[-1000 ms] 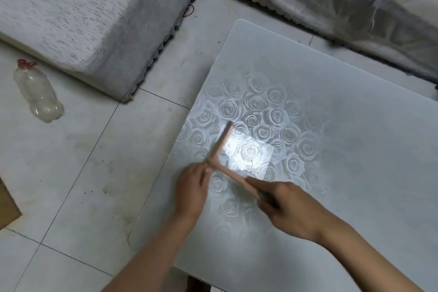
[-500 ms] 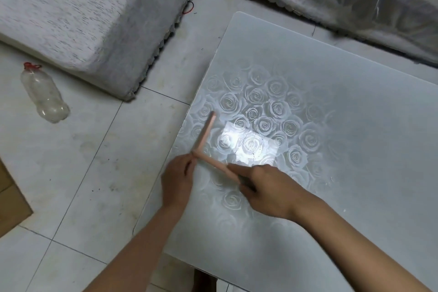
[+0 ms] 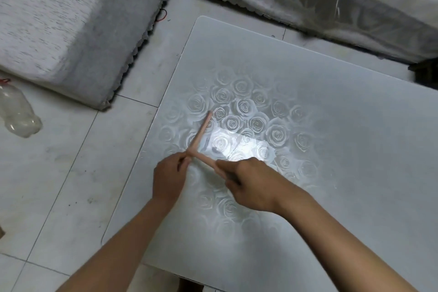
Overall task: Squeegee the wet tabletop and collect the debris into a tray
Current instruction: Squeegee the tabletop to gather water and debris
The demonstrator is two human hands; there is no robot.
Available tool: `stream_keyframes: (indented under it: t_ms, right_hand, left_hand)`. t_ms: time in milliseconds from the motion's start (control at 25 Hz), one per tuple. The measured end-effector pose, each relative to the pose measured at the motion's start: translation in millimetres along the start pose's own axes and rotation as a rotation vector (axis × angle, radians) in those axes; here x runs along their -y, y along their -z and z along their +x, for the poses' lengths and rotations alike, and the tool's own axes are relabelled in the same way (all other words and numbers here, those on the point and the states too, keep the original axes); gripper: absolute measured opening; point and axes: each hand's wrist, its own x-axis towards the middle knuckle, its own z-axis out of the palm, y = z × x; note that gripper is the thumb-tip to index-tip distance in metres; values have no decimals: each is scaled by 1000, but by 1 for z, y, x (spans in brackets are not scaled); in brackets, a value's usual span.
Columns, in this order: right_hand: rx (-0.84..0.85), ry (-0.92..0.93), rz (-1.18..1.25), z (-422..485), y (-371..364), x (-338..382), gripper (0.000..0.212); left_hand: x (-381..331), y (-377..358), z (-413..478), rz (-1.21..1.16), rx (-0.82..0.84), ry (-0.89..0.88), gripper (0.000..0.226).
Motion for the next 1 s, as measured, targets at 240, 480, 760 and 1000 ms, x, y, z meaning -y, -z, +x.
stream_keyframes:
  t_ms: [240,480,760,1000]
  right_hand:
    - [32,-254,234,-106,-6,-79,38]
    - [-86,-111,98,-110,8,-70,29]
    - [-54,-157,223,-95,-23,-88,12]
    - [10,-363,181,-246,-35,-146,40]
  left_hand:
    - [-70,-80,-55,-43,151,-134,10]
    - [-88,-64,-40,-136,167,-138,14]
    - [-71,-81,-44,37,45,-110,17]
    - [-142,-154,-144,-42,388,-220,18]
